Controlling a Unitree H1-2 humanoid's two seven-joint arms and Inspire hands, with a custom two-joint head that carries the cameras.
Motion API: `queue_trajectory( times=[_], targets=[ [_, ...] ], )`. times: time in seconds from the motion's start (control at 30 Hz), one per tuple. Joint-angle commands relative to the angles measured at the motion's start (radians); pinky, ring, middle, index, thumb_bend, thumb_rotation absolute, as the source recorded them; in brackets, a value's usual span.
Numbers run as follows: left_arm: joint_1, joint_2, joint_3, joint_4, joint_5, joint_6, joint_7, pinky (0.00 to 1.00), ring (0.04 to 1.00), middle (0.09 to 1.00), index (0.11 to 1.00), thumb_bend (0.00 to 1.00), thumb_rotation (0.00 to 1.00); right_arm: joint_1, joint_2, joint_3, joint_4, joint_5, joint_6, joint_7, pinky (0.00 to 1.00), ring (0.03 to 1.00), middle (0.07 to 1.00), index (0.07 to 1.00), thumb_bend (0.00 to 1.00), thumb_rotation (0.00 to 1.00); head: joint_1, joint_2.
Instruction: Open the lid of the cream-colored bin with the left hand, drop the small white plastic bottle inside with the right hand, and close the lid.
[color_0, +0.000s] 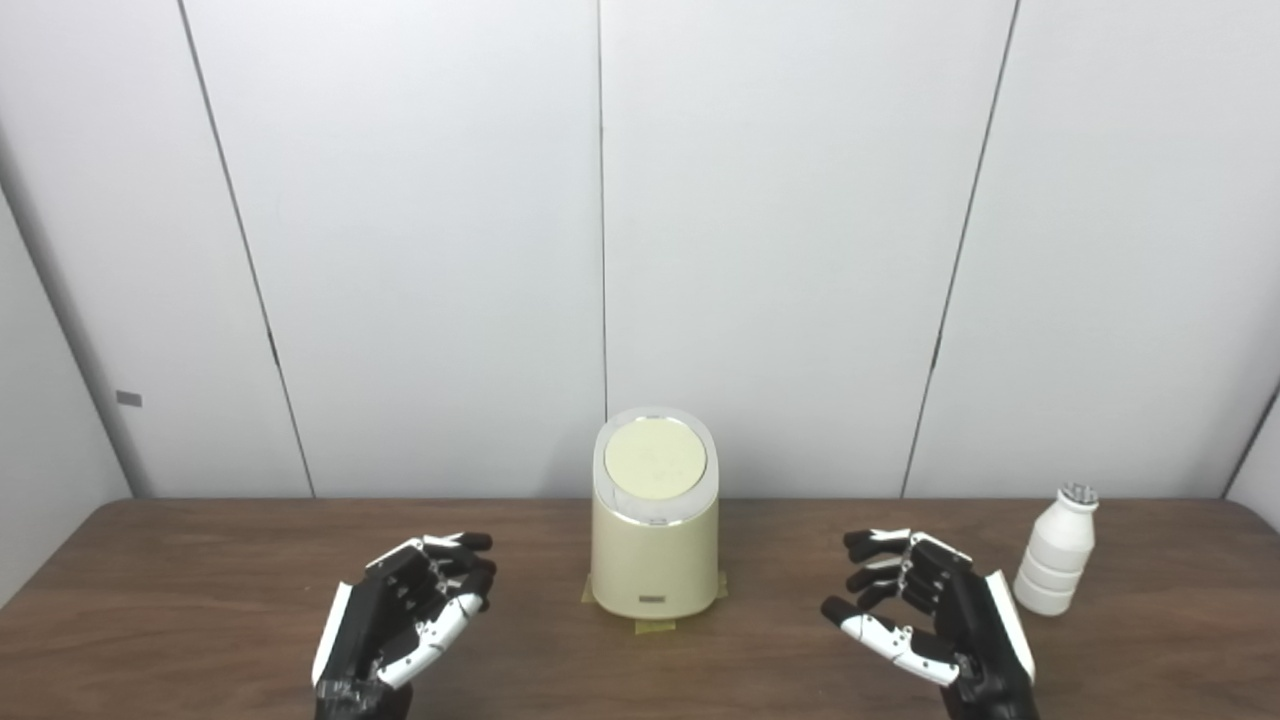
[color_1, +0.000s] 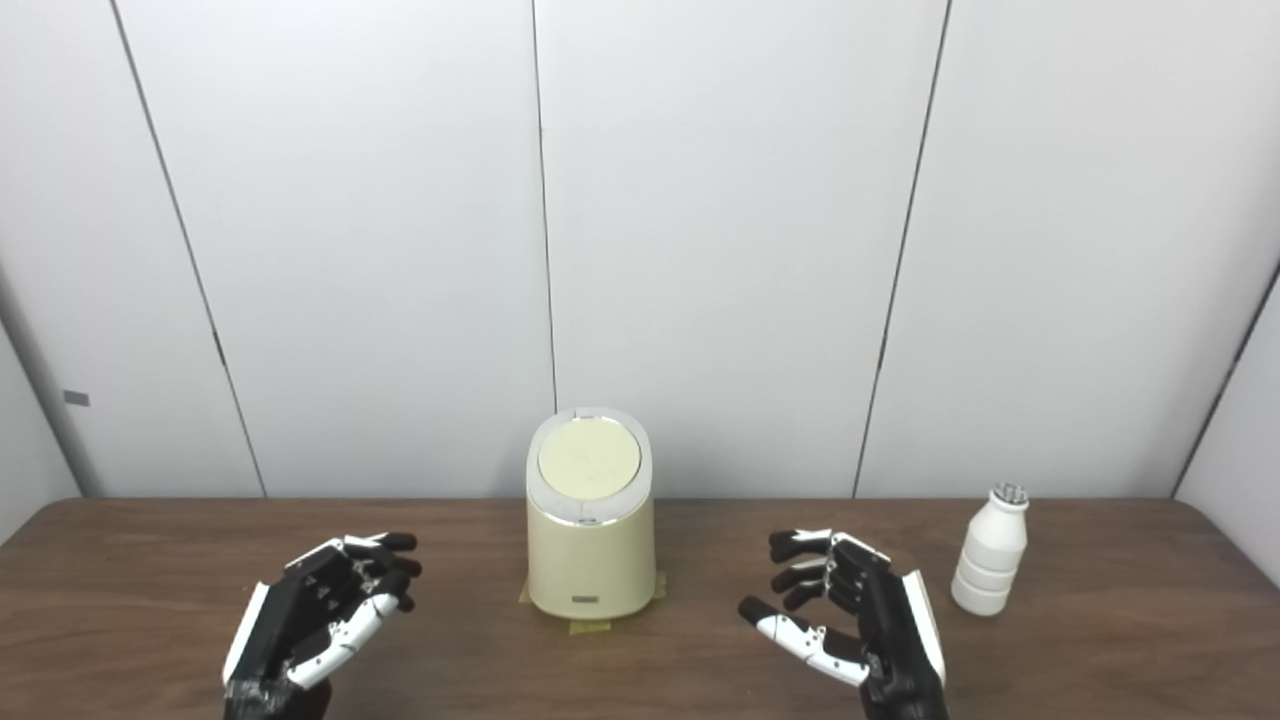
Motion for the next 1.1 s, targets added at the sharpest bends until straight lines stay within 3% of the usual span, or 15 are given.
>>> queue_trajectory(
  times=[0.0,0.53,0.57,0.6,0.73,0.8,0.93,1.07],
  targets=[
    [-0.041,0.007,-0.002,-0.018,-0.002,-0.019,-0.002,0.46,0.612,0.67,0.498,0.51,0.08,-0.031,-0.004,-0.001,-0.033,-0.003,-0.02,-0.004,0.4,0.503,0.653,0.497,0.52,0.14,-0.001,0.0],
    [-0.037,0.003,-0.004,-0.029,0.01,-0.012,0.006,0.47,0.617,0.676,0.498,0.51,0.08,-0.028,-0.005,-0.001,-0.03,0.01,-0.031,0.002,0.41,0.513,0.655,0.497,0.52,0.14,0.001,0.0],
    [-0.037,0.002,-0.006,-0.033,0.033,-0.008,0.018,0.51,0.643,0.705,0.626,0.64,0.21,-0.029,-0.006,0.0,-0.028,0.008,-0.032,0.002,0.41,0.514,0.654,0.497,0.52,0.14,-0.003,-0.003],
    [-0.038,0.0,-0.009,-0.036,0.052,-0.006,0.028,0.56,0.69,0.758,0.716,0.7,0.28,-0.03,-0.007,0.0,-0.024,0.007,-0.034,0.002,0.41,0.513,0.654,0.497,0.52,0.14,-0.003,-0.006],
    [-0.054,0.002,-0.029,-0.047,0.135,0.007,0.056,0.69,0.87,0.932,0.95,0.78,0.39,-0.034,-0.008,-0.001,-0.01,0.009,-0.045,0.001,0.4,0.509,0.655,0.497,0.52,0.14,-0.007,-0.011],
    [-0.075,0.009,-0.046,-0.051,0.179,0.016,0.061,0.73,0.906,0.96,0.984,0.78,0.41,-0.033,-0.007,0.0,-0.013,0.01,-0.045,0.002,0.4,0.507,0.653,0.497,0.52,0.14,-0.007,-0.013],
    [-0.126,0.014,-0.064,-0.045,0.223,0.033,0.066,0.89,0.941,0.987,1.0,0.82,0.46,-0.031,-0.006,0.001,-0.014,0.024,-0.053,0.009,0.39,0.497,0.653,0.497,0.52,0.14,-0.006,-0.017],
    [-0.206,0.012,-0.075,-0.033,0.253,0.075,0.074,0.91,0.954,0.99,1.0,0.83,0.45,-0.032,-0.009,0.003,-0.004,0.019,-0.07,0.007,0.39,0.499,0.654,0.497,0.52,0.14,-0.007,-0.021]
  ],
)
